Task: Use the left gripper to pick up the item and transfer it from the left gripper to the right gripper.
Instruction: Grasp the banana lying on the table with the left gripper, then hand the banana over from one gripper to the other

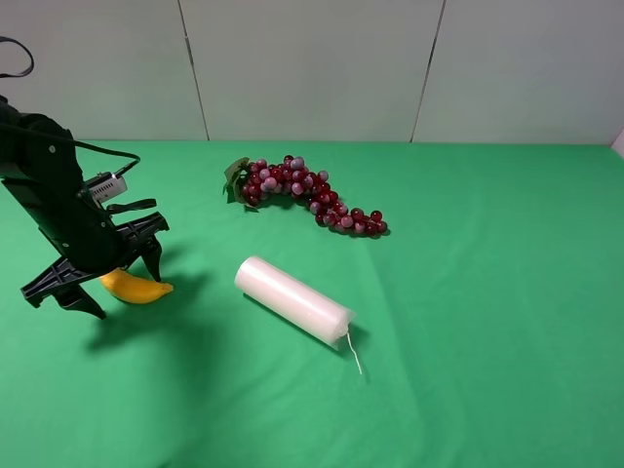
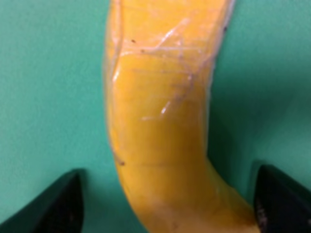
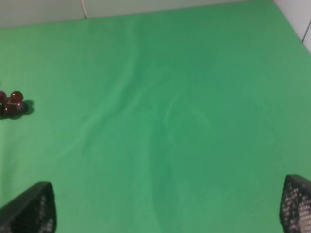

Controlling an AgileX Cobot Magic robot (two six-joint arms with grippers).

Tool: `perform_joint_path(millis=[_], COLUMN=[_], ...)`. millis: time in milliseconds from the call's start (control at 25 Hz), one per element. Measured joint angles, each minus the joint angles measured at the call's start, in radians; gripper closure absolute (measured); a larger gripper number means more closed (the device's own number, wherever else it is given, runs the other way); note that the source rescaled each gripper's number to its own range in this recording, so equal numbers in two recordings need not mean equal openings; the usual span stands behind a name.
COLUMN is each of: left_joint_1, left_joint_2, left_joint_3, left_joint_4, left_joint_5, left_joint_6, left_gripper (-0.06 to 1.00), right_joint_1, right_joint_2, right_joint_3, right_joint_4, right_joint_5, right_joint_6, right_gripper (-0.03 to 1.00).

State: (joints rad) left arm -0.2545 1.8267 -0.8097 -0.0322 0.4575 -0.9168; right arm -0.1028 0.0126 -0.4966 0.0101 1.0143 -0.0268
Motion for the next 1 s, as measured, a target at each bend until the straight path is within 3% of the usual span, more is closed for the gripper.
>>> perform_joint_path(millis=[160, 320, 760, 1000], left_joint_1=[0.0, 0.0, 0.0, 0.0], left_joint_2=[0.0, 0.0, 0.0, -0.024], left_joint_3=[0.0, 0.0, 0.0, -0.018], left_joint_4=[0.0, -0.001, -0.002, 0.012], left_joint_5=[0.0, 0.001, 0.002, 0.059], left_joint_6=[0.0, -0.001, -0.001, 0.006], left_gripper=[0.63, 0.94, 0.94, 0.94], right_joint_1=[0.0, 0.0, 0.0, 0.0], right_joint_2=[0.0, 0.0, 0.0, 0.0], right_joint_3=[0.0, 0.0, 0.0, 0.0], right_joint_4=[0.0, 0.0, 0.0, 0.0], right_joint_5=[0.0, 0.0, 0.0, 0.0], right_joint_6=[0.0, 0.0, 0.0, 0.0], right_gripper=[-0.03, -0.03, -0.03, -0.03])
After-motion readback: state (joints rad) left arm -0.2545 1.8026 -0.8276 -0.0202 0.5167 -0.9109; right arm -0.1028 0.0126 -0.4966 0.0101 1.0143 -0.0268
